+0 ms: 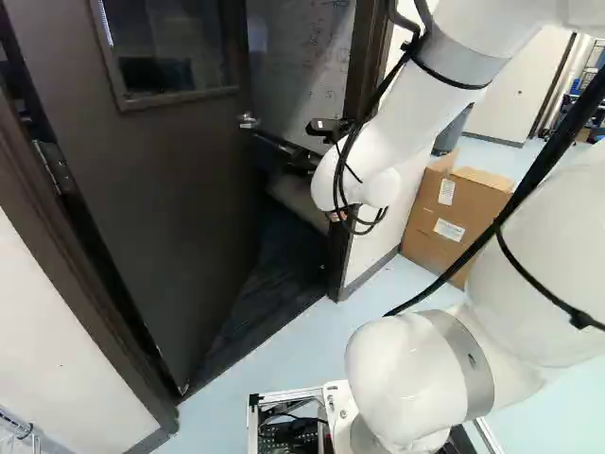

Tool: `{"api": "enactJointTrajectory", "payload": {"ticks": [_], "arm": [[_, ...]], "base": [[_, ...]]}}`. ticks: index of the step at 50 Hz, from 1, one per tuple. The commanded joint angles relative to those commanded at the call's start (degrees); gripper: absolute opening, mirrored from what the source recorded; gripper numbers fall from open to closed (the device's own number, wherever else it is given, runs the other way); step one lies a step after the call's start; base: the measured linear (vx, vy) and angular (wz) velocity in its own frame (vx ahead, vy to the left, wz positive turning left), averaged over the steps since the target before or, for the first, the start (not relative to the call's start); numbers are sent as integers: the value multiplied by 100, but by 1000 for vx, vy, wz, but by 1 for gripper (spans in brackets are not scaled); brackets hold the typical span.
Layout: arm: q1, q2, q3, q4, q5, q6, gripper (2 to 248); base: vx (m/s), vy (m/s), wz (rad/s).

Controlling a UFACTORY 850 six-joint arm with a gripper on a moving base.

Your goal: Open the door and move inside

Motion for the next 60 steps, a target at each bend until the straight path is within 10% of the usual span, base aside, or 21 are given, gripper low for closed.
{"api": "enactJointTrajectory", "payload": {"ticks": [60], "arm": [[0,0,0,0,0,0,247]], "base": [[3,6,32]]}}
